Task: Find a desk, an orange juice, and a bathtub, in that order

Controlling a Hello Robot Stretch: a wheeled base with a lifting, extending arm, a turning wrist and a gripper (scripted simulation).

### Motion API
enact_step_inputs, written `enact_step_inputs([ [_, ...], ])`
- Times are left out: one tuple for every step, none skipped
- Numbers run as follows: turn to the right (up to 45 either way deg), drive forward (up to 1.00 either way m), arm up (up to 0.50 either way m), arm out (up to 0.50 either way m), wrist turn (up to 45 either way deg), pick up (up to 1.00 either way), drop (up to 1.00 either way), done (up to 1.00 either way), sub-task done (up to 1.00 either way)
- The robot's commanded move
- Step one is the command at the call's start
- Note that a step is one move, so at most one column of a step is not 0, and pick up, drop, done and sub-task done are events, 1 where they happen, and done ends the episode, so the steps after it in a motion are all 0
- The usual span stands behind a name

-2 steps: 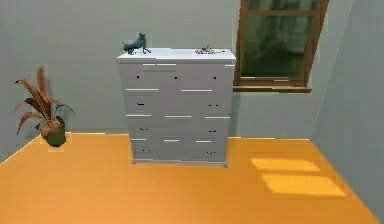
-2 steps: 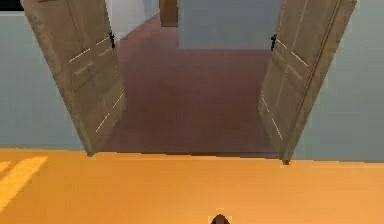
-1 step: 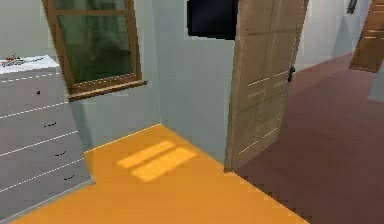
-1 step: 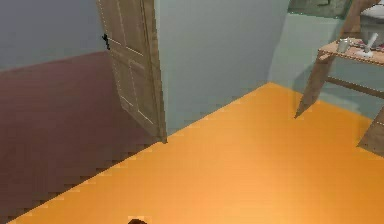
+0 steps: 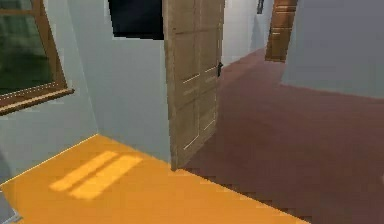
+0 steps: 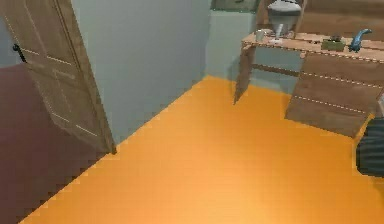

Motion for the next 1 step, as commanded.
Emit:
enact_step_inputs([
  [0.0,0.85,0.00,0.00,0.0,0.00,0.00,0.00,0.00],
])
